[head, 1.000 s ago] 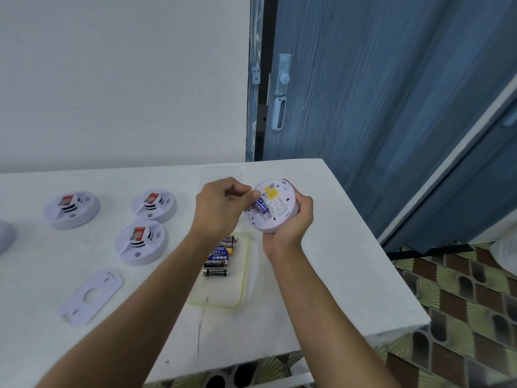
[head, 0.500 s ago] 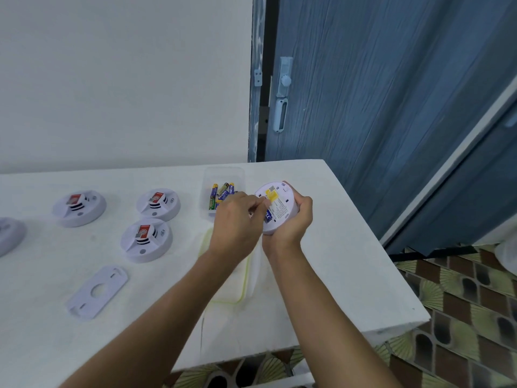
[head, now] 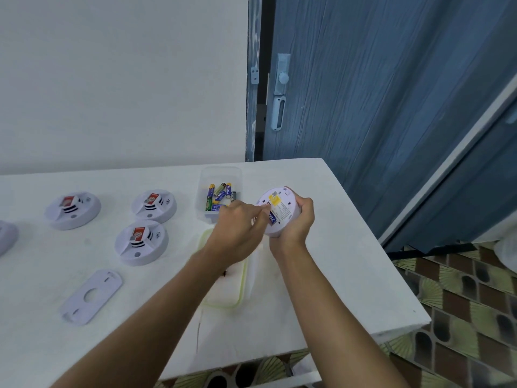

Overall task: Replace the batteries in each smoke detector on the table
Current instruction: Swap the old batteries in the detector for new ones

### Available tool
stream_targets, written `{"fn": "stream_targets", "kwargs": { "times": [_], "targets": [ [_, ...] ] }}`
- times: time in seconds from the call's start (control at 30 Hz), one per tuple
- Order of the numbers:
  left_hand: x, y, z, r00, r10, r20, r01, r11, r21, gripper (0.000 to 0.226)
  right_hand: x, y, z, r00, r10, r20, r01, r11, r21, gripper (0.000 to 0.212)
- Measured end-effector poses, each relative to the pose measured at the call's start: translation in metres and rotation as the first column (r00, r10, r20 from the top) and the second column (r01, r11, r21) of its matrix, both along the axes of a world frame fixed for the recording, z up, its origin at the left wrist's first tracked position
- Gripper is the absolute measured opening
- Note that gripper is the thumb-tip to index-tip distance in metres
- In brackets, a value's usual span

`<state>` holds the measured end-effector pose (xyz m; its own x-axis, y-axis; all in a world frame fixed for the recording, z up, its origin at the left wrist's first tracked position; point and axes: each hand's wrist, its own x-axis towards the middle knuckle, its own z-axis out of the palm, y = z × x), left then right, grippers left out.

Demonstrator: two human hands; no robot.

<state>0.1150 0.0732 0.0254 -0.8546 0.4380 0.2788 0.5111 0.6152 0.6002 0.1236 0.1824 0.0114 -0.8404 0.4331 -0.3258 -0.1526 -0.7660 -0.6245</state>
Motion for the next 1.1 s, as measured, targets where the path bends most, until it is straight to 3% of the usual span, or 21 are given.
{"fn": "stream_targets", "kwargs": {
  "times": [0.1,0.17,0.33,0.43,0.53,0.77,0.9,1.0,1.1],
  "targets": [
    [-0.019,-0.005,0.010,0.970,-0.025,0.242,0.001,0.995,0.098,0.034,-0.002,0.004,-0.004,1.000,0.011,0.004,-0.011,1.000,-0.007,0.024],
    [-0.039,-0.009,0.011,0.963,0.032,0.266,-0.055,0.995,0.080,0.035,-0.004,0.007,-0.010,1.000,-0.001,0.012,0.001,1.000,0.007,0.024],
    [-0.102,-0.021,-0.007,0.987,0.154,0.055,-0.127,0.934,-0.335,0.025,-0.011,0.016,-0.023,1.000,-0.018,0.014,0.018,1.000,0.024,0.033],
    [-0.121,-0.024,-0.017,0.987,0.156,0.033,-0.117,0.846,-0.520,0.015,-0.015,0.018,-0.026,1.000,-0.015,0.007,0.015,0.999,0.029,0.039],
    [-0.132,-0.020,-0.022,0.987,0.150,0.058,-0.084,0.792,-0.605,0.014,-0.018,0.020,-0.026,1.000,-0.021,-0.001,0.021,0.999,0.026,0.042],
    [-0.142,-0.015,-0.025,0.987,0.109,0.120,-0.002,0.745,-0.667,0.022,-0.020,0.023,-0.021,1.000,-0.003,-0.013,0.003,1.000,0.006,0.034],
    [-0.142,-0.016,-0.022,0.984,0.093,0.151,0.037,0.724,-0.689,0.015,-0.019,0.022,-0.015,1.000,0.000,-0.017,0.000,1.000,0.009,0.032],
    [-0.136,-0.018,-0.016,0.985,0.093,0.147,0.025,0.762,-0.647,0.010,-0.015,0.021,-0.009,0.999,0.015,-0.036,-0.015,1.000,0.002,0.030],
    [-0.129,-0.020,-0.009,0.983,0.106,0.150,-0.017,0.866,-0.500,0.010,-0.012,0.019,-0.005,0.998,0.028,-0.059,-0.028,1.000,0.001,0.029]
  ]
}}
